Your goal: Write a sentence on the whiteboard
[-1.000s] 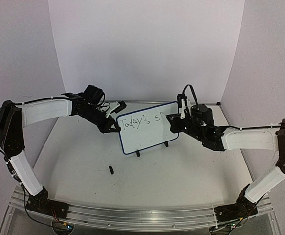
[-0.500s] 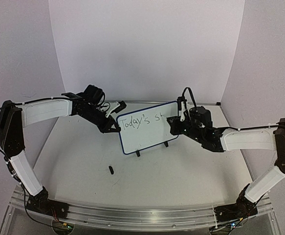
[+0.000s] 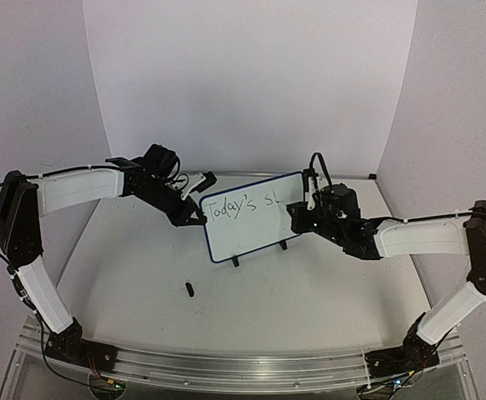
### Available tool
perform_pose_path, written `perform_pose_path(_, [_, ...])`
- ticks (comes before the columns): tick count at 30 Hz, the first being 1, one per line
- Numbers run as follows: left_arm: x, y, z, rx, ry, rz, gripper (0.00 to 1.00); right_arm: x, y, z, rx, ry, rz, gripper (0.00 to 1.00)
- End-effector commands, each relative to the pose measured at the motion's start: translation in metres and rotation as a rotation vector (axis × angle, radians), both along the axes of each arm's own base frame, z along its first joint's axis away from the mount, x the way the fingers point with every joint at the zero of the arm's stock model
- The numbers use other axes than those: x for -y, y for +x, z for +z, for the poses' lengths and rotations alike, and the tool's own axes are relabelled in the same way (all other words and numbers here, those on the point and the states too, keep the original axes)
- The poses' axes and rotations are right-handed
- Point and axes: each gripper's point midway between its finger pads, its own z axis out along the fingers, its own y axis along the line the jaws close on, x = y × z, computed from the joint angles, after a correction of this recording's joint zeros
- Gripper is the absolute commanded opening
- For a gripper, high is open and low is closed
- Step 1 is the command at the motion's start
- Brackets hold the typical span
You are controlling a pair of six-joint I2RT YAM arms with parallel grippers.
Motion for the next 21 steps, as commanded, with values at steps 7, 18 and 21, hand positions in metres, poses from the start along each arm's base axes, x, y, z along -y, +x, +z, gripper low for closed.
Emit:
perform_pose_path(7, [-0.011,0.000,-0.029,-0.016,0.115,0.005,0.00,0.005,0.014,0.046,0.102,0.007,-0.050,0.00])
perform_pose_path(18, [-0.011,0.000,-0.030,-0.017,0.118,0.004,0.00,0.006,0.015,0.067,0.148,0.018,-0.055,0.00])
perform_pose_path(21, [-0.011,0.000,-0.031,-0.019,0.119,0.004,0.00,0.007,0.015,0.067,0.148,0.017,-0.056,0.00])
